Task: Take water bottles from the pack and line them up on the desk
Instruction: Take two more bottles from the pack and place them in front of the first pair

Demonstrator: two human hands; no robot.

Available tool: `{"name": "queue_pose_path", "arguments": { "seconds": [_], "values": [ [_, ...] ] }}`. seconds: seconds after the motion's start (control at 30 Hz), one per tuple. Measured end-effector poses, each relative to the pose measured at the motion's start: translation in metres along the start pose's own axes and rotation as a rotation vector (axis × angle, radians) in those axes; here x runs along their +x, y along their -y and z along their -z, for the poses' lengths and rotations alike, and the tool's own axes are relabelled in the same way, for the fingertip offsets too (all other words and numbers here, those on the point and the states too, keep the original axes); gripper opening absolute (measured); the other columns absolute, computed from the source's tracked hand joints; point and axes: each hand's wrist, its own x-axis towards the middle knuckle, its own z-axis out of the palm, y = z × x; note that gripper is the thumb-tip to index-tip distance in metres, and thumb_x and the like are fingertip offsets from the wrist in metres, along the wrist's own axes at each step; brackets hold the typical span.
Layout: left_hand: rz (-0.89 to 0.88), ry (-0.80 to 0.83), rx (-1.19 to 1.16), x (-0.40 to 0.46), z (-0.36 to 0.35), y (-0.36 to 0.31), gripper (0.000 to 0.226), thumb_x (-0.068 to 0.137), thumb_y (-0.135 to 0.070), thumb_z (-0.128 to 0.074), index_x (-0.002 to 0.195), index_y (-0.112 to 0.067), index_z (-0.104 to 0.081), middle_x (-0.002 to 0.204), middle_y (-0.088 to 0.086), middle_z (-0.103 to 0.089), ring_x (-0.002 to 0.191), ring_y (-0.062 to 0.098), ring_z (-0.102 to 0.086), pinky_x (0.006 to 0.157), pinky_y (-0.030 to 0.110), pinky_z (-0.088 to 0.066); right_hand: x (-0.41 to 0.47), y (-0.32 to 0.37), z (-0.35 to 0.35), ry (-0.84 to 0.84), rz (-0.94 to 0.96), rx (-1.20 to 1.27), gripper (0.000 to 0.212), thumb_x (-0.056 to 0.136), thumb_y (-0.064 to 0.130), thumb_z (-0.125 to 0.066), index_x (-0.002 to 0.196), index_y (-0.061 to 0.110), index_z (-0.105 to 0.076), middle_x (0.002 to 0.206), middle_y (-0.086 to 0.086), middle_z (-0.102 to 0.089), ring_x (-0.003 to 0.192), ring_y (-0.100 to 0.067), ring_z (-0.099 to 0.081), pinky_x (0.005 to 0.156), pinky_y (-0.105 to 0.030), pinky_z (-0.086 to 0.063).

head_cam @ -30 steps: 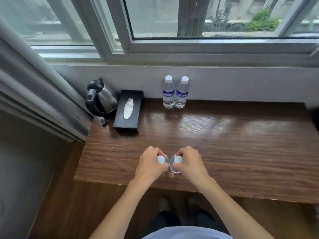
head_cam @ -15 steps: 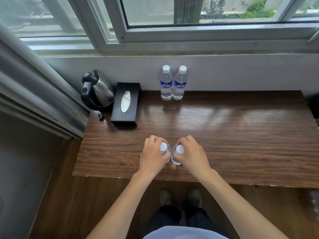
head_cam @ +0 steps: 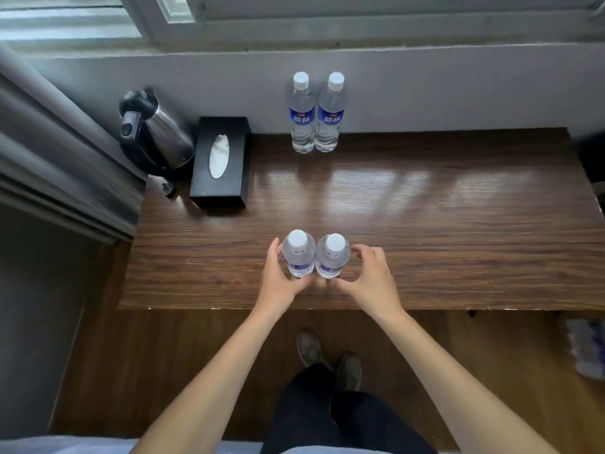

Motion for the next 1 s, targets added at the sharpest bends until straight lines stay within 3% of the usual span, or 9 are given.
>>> {"name": "queue_pose_path", "arguments": {
  "seconds": [0.1, 0.23, 0.37, 0.43, 0.7, 0.9, 1.0],
  "values": [
    [-0.049, 0.004, -0.021, 0.006, -0.006, 0.008, 0.094, 0.072, -0.008, -0.086, 0.149, -0.022, -0.035, 0.139, -0.011, -0.053, 0.131, 0.01, -0.049, 0.095, 0.004, -0.036, 0.011, -0.01, -0.011, 0.039, 0.024, 0.141, 0.075, 0.069, 0.03, -0.084, 0.134, 0.021, -0.048, 0.132, 0.003, -0.048, 0.12, -0.014, -0.053, 0.09, -0.024, -0.04],
    [-0.116, -0.029, -0.008, 0.014, -0.011, 0.024, 0.088, 0.071, -0.006, -0.086, 0.144, -0.022, -0.04, 0.134, -0.01, -0.058, 0.126, 0.011, -0.056, 0.1, 0.02, -0.045, 0.023, -0.018, -0.022, 0.002, 0.107, 0.251, 0.069, 0.07, 0.018, -0.082, 0.132, 0.021, -0.052, 0.132, 0.003, -0.054, 0.118, -0.009, -0.052, 0.095, -0.026, -0.042],
    [-0.128, -0.065, 0.012, 0.024, -0.016, 0.041, 0.082, 0.072, -0.018, -0.089, 0.142, -0.026, -0.046, 0.131, -0.01, -0.063, 0.12, 0.011, -0.06, 0.103, 0.037, -0.05, 0.032, -0.032, -0.035, -0.007, 0.195, 0.324, 0.07, 0.066, 0.023, -0.082, 0.129, 0.028, -0.052, 0.13, 0.009, -0.058, 0.118, -0.009, -0.056, 0.1, -0.039, -0.049],
    [-0.148, -0.071, -0.003, 0.026, -0.02, 0.05, 0.078, 0.073, -0.02, -0.089, 0.139, -0.025, -0.048, 0.128, -0.009, -0.065, 0.119, 0.011, -0.062, 0.103, 0.042, -0.052, 0.033, -0.038, -0.039, -0.009, 0.215, 0.35, 0.071, 0.067, 0.026, -0.084, 0.13, 0.029, -0.051, 0.131, 0.009, -0.057, 0.118, -0.008, -0.055, 0.099, -0.033, -0.048],
    [-0.231, -0.131, -0.096, 0.035, -0.026, 0.07, 0.072, 0.08, -0.009, -0.082, 0.143, -0.016, -0.048, 0.141, -0.003, -0.059, 0.134, 0.014, -0.053, 0.115, 0.046, -0.042, 0.035, -0.055, -0.075, -0.171, 0.178, 0.342, 0.083, 0.063, 0.044, -0.089, 0.13, 0.026, -0.044, 0.123, 0.009, -0.042, 0.111, -0.001, -0.049, 0.085, -0.003, -0.036],
    [-0.236, -0.107, -0.186, 0.042, -0.027, 0.078, 0.058, 0.08, -0.011, -0.082, 0.132, -0.011, -0.058, 0.13, 0.001, -0.067, 0.124, 0.017, -0.061, 0.107, 0.05, -0.048, 0.038, -0.052, -0.096, -0.367, 0.161, 0.416, 0.065, 0.063, 0.042, -0.088, 0.112, 0.031, -0.047, 0.104, 0.017, -0.047, 0.099, 0.002, -0.05, 0.079, -0.003, -0.04],
    [-0.236, -0.115, -0.254, 0.044, -0.03, 0.082, 0.051, 0.078, -0.009, -0.083, 0.124, -0.005, -0.06, 0.121, 0.006, -0.07, 0.116, 0.021, -0.067, 0.101, 0.053, -0.052, 0.044, -0.056, -0.103, -0.438, 0.203, 0.411, 0.059, 0.063, 0.038, -0.089, 0.108, 0.02, -0.054, 0.1, 0.014, -0.049, 0.096, -0.006, -0.054, 0.078, -0.016, -0.047]
  ]
}}
